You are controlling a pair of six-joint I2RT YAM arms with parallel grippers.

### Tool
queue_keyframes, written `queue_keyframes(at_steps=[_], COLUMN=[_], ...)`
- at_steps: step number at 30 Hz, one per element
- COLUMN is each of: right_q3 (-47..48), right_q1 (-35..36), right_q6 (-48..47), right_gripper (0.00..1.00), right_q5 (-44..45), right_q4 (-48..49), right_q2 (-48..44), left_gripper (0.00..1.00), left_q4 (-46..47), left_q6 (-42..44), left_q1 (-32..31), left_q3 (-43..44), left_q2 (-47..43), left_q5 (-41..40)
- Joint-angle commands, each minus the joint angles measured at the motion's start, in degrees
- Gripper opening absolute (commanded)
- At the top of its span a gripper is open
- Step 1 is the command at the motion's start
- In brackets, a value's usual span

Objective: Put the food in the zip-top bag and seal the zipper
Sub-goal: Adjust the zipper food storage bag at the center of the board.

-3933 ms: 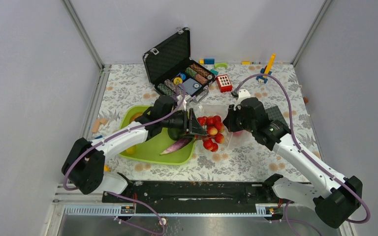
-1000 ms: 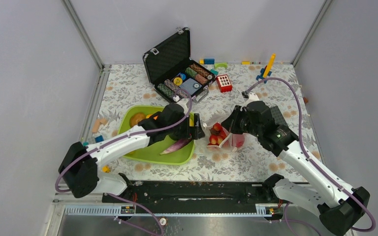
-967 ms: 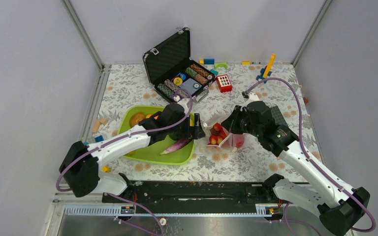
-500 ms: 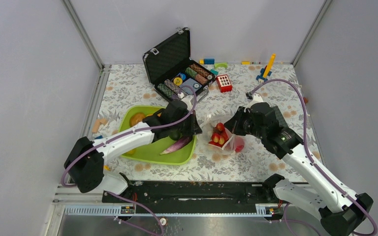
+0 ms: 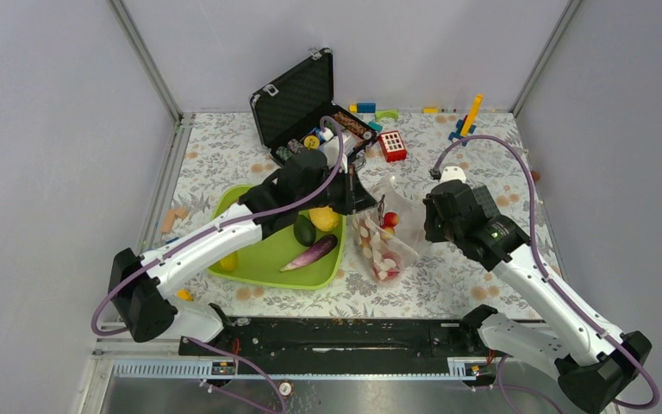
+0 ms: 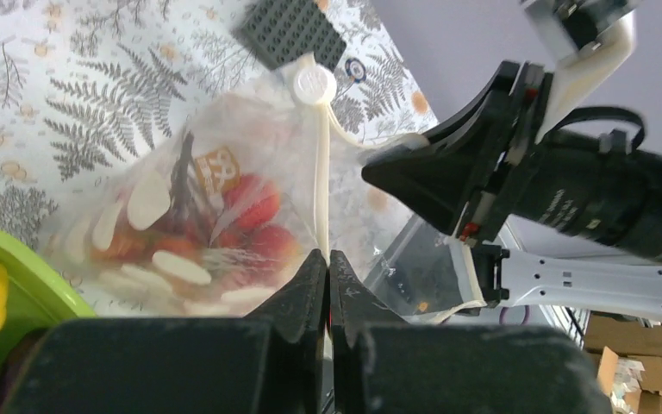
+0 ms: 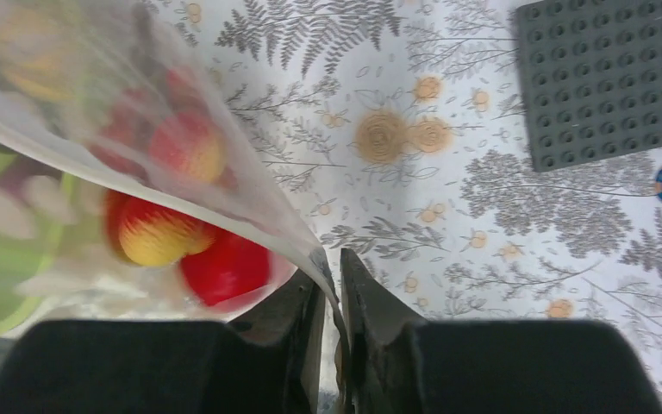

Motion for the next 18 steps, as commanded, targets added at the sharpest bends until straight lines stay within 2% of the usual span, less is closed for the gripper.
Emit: queue_keyframes(at_steps=[1, 6, 13, 18], right_q3=[3.2, 3.8, 1.9, 2.5], right_q1=[-0.2, -0.2, -0.2, -0.3], right_q6=[-4.4, -3.9, -3.0, -1.9], right_gripper=[0.21, 0.25, 0.22, 0.01], right_q5=[7.3, 11.5, 7.9, 7.4], right_q4=[-3.3, -4.1, -0.7, 0.0], right_q2=[-1.7, -3.8, -3.6, -2.4], left_gripper=[0.00, 0.00, 0.00, 0.00], left_q4=[0.4, -1.5, 0.1, -0.7], left_q6=[2.7, 3.1, 2.8, 2.5], left_q1=[-0.4, -0.3, -0.2, 0.2], left_q3=[7.0, 8.4, 8.0, 8.2], left_q2=[1.8, 4.9, 7.4, 8.3], left_q5=[-0.8, -2.7, -0.9, -0.4])
